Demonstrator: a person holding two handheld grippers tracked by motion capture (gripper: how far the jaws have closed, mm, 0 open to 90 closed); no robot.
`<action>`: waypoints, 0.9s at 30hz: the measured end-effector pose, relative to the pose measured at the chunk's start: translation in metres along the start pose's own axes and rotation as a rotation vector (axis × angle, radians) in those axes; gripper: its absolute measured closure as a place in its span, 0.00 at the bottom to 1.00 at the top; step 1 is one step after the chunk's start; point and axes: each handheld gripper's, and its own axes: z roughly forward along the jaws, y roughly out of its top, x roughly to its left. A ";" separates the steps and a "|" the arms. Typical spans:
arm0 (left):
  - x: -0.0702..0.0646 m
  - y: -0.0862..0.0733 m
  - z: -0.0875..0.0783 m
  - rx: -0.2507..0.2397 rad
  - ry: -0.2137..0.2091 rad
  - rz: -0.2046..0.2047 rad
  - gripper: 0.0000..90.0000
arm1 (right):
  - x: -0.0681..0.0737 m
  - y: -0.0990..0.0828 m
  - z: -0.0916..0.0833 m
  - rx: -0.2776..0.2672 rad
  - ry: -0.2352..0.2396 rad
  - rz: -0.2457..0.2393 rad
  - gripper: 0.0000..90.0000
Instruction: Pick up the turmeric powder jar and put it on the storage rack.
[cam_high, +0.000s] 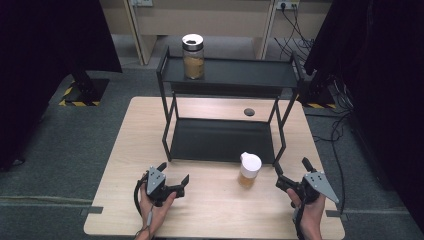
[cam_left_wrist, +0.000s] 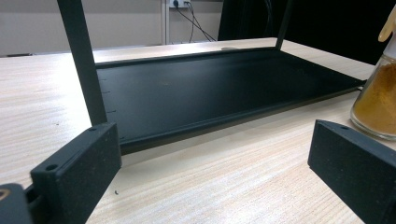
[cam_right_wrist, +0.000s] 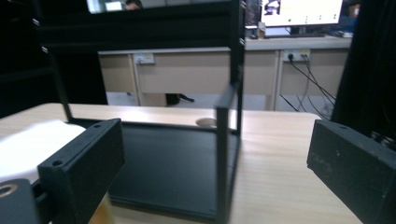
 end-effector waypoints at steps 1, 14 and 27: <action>0.000 0.000 0.000 0.000 0.000 0.000 0.02 | 0.001 0.001 -0.001 -0.005 0.008 0.003 0.05; 0.001 0.000 0.000 0.002 -0.003 -0.001 0.02 | 0.020 0.009 -0.003 -0.040 0.099 -0.016 0.05; 0.001 0.000 0.000 0.001 -0.003 -0.002 0.02 | 0.039 0.009 0.008 -0.030 0.169 -0.040 0.04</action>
